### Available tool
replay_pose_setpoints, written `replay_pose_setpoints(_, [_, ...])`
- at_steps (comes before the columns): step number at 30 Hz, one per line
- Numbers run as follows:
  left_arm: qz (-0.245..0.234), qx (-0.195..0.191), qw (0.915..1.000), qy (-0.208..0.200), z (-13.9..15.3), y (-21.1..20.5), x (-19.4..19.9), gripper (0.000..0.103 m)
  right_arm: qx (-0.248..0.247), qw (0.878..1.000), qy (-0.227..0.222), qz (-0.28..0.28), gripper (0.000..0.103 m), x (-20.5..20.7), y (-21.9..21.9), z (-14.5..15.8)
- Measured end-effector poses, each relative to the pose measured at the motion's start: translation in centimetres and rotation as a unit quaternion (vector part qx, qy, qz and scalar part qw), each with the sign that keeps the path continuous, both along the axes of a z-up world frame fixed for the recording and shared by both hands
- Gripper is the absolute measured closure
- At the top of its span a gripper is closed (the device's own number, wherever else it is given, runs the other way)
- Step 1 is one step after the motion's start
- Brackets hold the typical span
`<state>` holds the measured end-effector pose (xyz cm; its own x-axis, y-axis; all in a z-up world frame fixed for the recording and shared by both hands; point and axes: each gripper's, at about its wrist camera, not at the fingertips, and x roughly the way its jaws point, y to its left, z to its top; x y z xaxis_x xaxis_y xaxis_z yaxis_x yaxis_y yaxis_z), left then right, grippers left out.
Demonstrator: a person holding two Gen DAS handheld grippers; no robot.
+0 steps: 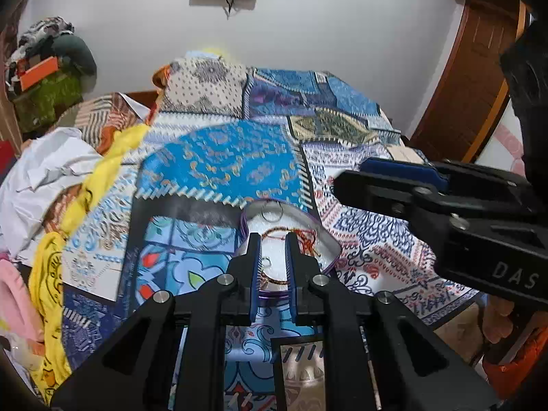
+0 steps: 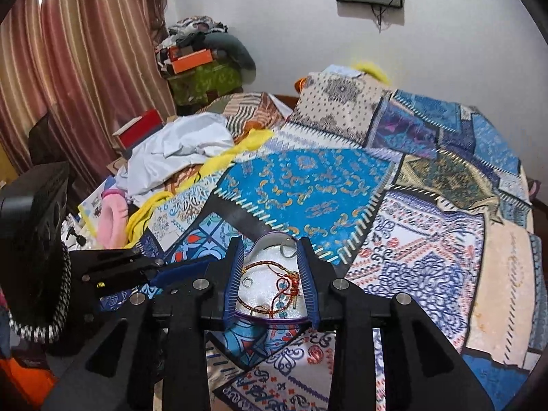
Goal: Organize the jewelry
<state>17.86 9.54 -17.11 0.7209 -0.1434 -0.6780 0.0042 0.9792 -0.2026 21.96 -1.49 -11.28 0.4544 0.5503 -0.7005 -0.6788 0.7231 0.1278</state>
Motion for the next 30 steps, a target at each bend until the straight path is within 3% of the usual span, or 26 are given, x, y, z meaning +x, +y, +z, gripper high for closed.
replay_pose_setpoints(9, [0.023, 0.02, 0.997, -0.072, 6.4, -0.4, -3.3, 0.091, 0.031, 0.998, -0.055, -0.028, 0.074, -2.9, -3.2, 4.7])
replay_pose_setpoints(14, [0.035, 0.041, 0.9875, -0.148, 11.6, -1.4, -7.1, 0.091, 0.07, 0.99, -0.111, -0.049, 0.074, -6.3, -5.8, 9.1])
replay_pose_setpoints(16, [0.036, 0.045, 0.982, -0.18, 13.6, -1.9, -9.0, 0.085, 0.087, 0.985, -0.135, -0.055, 0.074, -7.9, -6.7, 10.8])
replay_pose_setpoints(18, [0.041, 0.05, 0.9746, -0.214, 15.4, -2.5, -11.1, 0.071, 0.107, 0.979, -0.162, -0.06, 0.074, -9.9, -7.7, 12.5])
replay_pose_setpoints(22, [0.053, 0.068, 0.9593, -0.269, 18.0, -3.6, -14.8, 0.06, 0.133, 0.964, -0.217, -0.078, 0.068, -13.7, -9.1, 14.9])
replay_pose_setpoints(24, [0.067, 0.08, 0.9506, -0.292, 18.8, -4.2, -16.7, 0.036, 0.14, 0.957, -0.24, -0.09, 0.053, -15.3, -9.4, 15.5])
replay_pose_setpoints(25, [0.074, 0.085, 0.9466, -0.302, 19.1, -4.4, -17.5, 0.031, 0.142, 0.952, -0.252, -0.1, 0.048, -16.0, -9.6, 15.8])
replay_pose_setpoints(27, [0.09, 0.094, 0.9403, -0.315, 19.3, -4.8, -18.6, 0.006, 0.143, 0.946, -0.267, -0.116, 0.031, -16.9, -9.8, 16.0])
replay_pose_setpoints(30, [0.111, 0.104, 0.9335, -0.325, 19.4, -5.0, -19.8, 0.0, 0.142, 0.937, -0.287, -0.142, 0.016, -17.8, -9.9, 16.1])
